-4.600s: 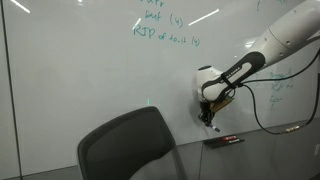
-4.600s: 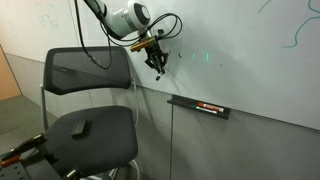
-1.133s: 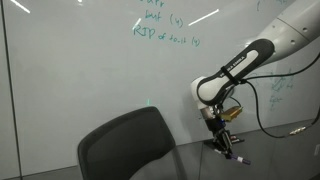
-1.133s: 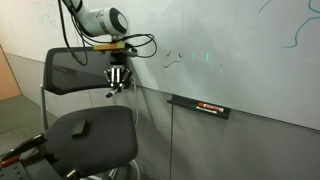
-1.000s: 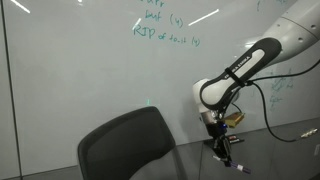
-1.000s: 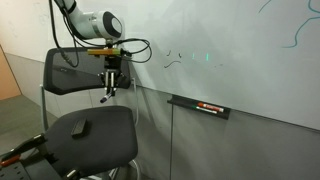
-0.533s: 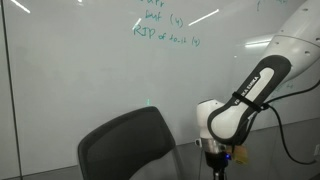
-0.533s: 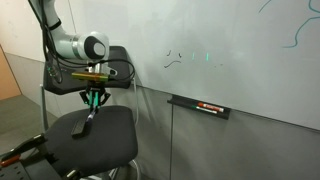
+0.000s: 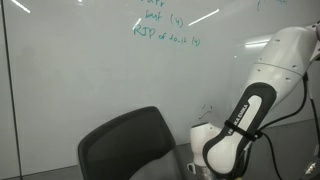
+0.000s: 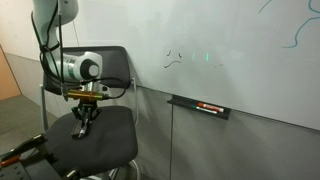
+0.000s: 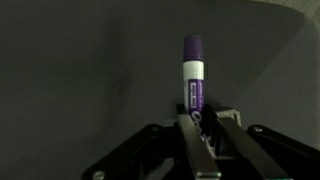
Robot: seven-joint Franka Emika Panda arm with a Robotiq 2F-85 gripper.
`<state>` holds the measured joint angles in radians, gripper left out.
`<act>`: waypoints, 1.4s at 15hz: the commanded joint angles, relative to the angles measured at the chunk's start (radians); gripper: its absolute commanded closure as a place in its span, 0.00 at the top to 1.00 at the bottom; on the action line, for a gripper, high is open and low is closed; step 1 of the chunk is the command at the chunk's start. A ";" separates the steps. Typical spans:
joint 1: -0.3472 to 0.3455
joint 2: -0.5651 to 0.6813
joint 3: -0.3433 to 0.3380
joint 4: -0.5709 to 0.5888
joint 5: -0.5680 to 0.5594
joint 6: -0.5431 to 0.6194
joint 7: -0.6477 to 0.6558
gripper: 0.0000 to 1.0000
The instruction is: Use the marker on the chair to write on the board
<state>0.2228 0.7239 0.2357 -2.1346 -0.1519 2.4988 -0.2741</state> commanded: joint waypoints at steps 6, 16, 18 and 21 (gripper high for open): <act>-0.027 0.053 0.036 0.117 0.027 -0.049 -0.014 0.59; -0.128 -0.374 0.060 -0.006 0.255 -0.287 0.005 1.00; -0.132 -0.452 0.041 -0.048 0.274 -0.275 0.011 1.00; -0.112 -0.429 0.013 -0.011 0.256 -0.311 0.002 1.00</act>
<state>0.0911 0.2938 0.2683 -2.1483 0.0972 2.1903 -0.2679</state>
